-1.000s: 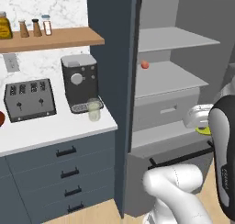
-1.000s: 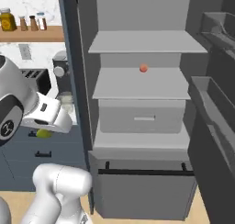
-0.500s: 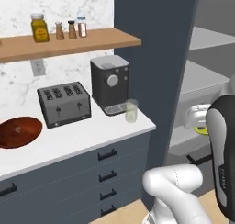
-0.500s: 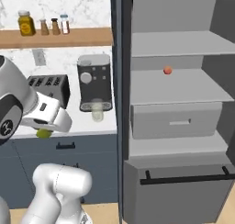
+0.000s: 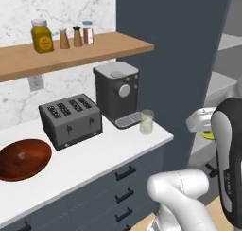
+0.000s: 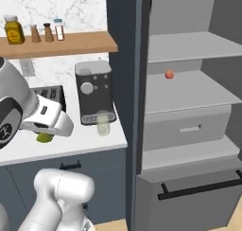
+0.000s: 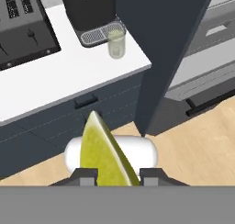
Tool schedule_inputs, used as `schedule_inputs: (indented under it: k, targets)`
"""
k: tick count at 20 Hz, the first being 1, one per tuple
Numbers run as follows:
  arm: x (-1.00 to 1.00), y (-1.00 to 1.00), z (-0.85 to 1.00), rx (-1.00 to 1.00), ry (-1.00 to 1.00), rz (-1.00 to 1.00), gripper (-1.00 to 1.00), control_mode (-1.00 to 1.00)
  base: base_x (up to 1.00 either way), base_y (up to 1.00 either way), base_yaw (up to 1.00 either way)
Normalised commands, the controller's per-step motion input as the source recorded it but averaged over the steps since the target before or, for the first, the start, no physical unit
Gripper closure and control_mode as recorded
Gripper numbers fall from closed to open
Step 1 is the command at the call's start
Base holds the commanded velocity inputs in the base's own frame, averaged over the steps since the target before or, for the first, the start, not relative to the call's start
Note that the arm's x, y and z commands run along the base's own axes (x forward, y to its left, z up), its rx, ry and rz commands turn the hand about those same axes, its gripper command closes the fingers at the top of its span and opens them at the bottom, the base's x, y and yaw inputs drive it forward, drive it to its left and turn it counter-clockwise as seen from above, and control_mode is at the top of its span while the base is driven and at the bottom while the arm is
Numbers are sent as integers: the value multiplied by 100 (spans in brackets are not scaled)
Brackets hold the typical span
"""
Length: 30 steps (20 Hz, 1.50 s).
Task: Grab a lemon wedge from the fridge and one ice cube from the ice bowl, and put them in the glass of lemonade.
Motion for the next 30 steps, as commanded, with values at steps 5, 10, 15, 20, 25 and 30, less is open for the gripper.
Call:
schedule_inputs:
  k: [5,10,15,20,25,30]
  targets:
    - [0,0,0,0,0,0,100,100,59,20,-16]
    - [0,0,0,0,0,0,100,100,32,27,-18]
    - [0,4,0,-2,-3,-7,100,-100,2,1,-3]
    - [3,10,2,-9,-11,-5,100,-100,0,0,0]
    - [59,2,0,-5,-3,-2,100,-100,0,0,0]
    - [100,0,-21,0,0,0,100,-100,0,0,0]
